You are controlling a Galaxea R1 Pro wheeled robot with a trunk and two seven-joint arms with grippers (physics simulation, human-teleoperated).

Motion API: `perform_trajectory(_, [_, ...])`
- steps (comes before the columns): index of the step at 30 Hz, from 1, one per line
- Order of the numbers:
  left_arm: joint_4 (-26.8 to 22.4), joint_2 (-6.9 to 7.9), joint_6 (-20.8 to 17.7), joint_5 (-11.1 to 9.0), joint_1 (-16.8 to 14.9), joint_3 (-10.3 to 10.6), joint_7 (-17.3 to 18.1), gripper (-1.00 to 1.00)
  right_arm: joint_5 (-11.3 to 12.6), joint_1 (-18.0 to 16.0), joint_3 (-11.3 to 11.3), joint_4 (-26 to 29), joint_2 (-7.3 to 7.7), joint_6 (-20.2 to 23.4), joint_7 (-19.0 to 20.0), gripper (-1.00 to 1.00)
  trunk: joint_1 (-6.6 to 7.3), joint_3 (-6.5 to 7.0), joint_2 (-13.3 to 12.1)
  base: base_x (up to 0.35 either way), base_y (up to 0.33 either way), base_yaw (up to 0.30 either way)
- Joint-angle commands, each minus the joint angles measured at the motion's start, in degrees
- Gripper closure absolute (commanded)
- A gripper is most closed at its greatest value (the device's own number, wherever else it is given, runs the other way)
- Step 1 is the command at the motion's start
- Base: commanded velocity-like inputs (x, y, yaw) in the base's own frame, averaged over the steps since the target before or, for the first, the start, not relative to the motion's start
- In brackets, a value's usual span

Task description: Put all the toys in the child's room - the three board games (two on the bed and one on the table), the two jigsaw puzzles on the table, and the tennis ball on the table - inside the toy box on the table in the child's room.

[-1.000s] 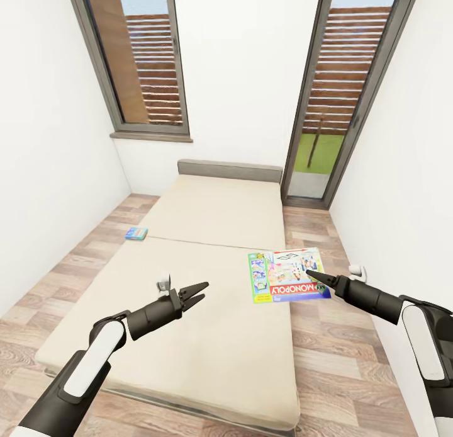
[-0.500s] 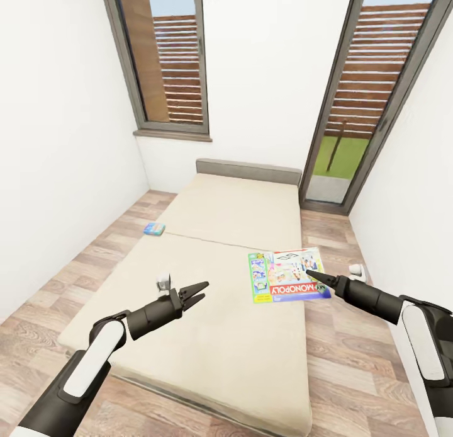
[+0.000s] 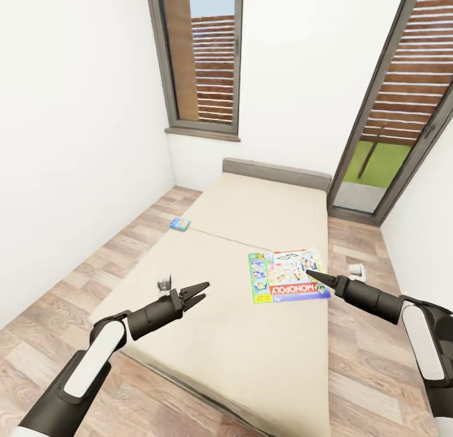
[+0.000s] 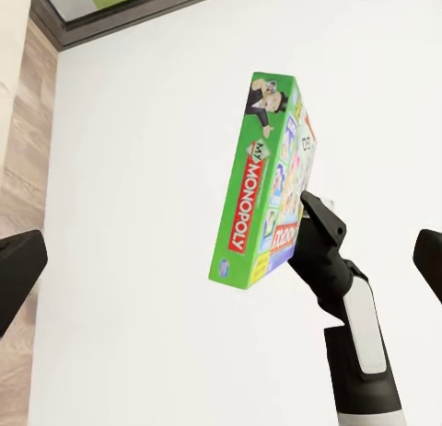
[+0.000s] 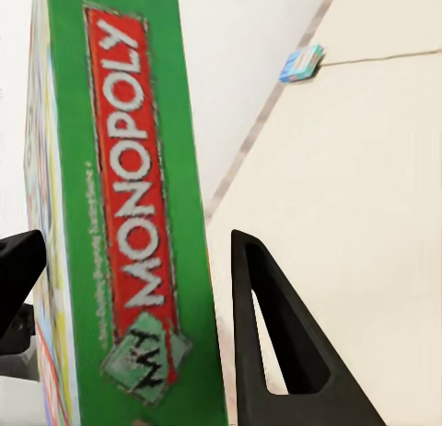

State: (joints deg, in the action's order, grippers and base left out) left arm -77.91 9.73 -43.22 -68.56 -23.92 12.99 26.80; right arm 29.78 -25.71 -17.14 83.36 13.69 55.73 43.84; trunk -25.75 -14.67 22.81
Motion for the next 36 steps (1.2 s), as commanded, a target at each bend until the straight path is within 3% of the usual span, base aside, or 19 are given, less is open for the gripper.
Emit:
perform_trajectory(1, [0.0,0.03,-0.2,-0.3,-0.1,0.1,0.0,-1.0,0.3,0.0,-0.1,0.0,0.0,0.4,0.2,1.0,-0.03,-0.1,0.1,0.0,0.0,0.284])
perform_trajectory(36, [0.1,0.03,-0.2,-0.3,-0.1,0.0,0.0,-1.0,0.3,0.0,-0.1,0.0,0.0,0.4,0.2,1.0,-0.03,-0.1,0.1,0.0,0.0,0.285])
